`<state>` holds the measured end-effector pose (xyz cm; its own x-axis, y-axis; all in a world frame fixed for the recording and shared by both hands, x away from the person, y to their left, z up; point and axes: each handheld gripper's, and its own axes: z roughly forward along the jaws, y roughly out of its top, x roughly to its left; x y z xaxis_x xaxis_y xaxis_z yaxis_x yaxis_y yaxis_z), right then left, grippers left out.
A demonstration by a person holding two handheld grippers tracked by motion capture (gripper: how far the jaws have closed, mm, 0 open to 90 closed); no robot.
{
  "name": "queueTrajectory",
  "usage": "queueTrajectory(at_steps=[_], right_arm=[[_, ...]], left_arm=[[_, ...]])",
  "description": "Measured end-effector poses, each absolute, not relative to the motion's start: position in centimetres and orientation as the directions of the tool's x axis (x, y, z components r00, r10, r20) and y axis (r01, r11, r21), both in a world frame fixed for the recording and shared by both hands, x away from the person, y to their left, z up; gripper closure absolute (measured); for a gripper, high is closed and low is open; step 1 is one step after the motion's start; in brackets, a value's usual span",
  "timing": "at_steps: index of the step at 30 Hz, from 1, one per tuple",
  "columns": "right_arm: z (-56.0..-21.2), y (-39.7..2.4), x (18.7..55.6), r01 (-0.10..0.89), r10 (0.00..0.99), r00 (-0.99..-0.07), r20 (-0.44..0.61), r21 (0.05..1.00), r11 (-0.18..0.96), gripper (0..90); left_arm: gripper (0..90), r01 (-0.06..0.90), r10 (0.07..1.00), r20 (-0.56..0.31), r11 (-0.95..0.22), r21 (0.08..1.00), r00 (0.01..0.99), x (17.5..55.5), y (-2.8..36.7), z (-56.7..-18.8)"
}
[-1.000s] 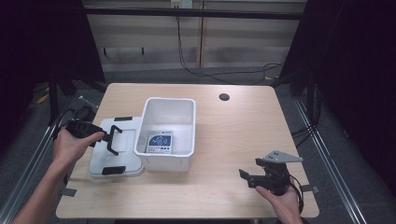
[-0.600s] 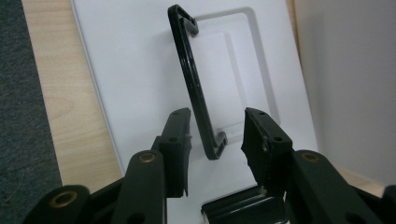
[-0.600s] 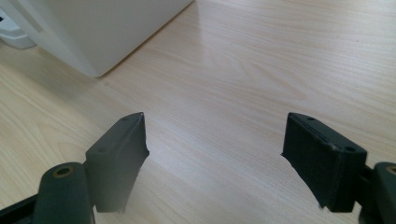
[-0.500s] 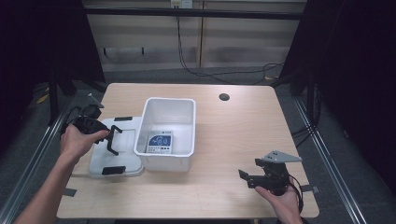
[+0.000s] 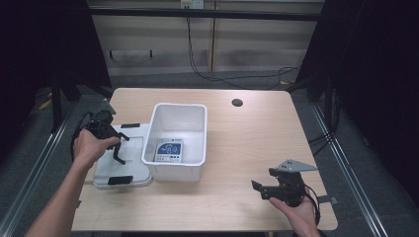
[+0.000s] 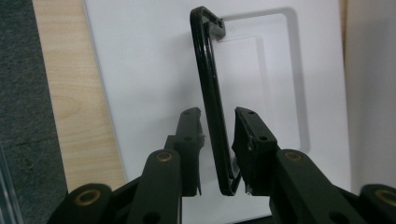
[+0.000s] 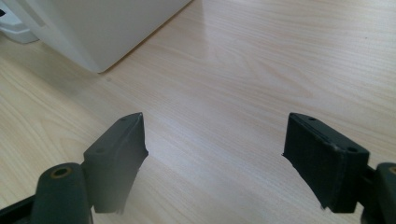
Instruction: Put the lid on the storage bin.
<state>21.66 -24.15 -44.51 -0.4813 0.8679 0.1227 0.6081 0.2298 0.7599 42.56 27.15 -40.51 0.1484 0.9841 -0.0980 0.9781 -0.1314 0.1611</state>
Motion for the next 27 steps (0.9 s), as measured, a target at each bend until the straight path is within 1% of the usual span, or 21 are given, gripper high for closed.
queueTrajectory(at_steps=[5,12,13,17,19,21,25,27], right_arm=[[-44.5,-24.1,21.7,0.609,0.866,-0.486,0.121,0.758,0.235,19.6],[-44.6,-24.1,21.8,0.615,0.864,-0.486,0.127,0.753,0.236,19.4],[-44.7,-24.0,21.8,0.614,0.864,-0.488,0.125,0.753,0.238,19.4],[-44.6,-24.0,21.8,0.615,0.864,-0.489,0.124,0.751,0.24,19.5],[-44.7,-24.0,21.8,0.615,0.863,-0.488,0.127,0.752,0.238,19.4],[-44.7,-24.0,21.8,0.617,0.864,-0.488,0.129,0.751,0.236,19.4],[-44.7,-24.0,21.8,0.62,0.863,-0.489,0.13,0.747,0.239,19.4],[-44.7,-24.0,21.8,0.622,0.863,-0.488,0.13,0.745,0.24,19.4]], left_arm=[[71.8,0.98,0.987,-0.091,-0.117,0.16,0.133,42.9,27.0,-40.8],[76.4,0.984,0.987,-0.109,-0.101,0.149,0.118,43.1,27.1,-41.8],[76.9,0.983,0.988,-0.101,-0.101,0.151,0.116,43.1,27.1,-41.9],[77.5,0.984,0.986,-0.124,-0.094,0.154,0.114,43.2,26.7,-41.9],[78.3,0.984,0.984,-0.122,-0.113,0.138,0.13,43.3,26.4,-42.1],[79.2,0.984,0.986,-0.111,-0.106,0.143,0.122,43.3,26.2,-42.2],[81.7,0.985,0.985,-0.122,-0.102,0.139,0.119,43.4,26.0,-42.2],[82.5,0.988,0.987,-0.124,-0.083,0.131,0.099,43.4,26.0,-42.2]])
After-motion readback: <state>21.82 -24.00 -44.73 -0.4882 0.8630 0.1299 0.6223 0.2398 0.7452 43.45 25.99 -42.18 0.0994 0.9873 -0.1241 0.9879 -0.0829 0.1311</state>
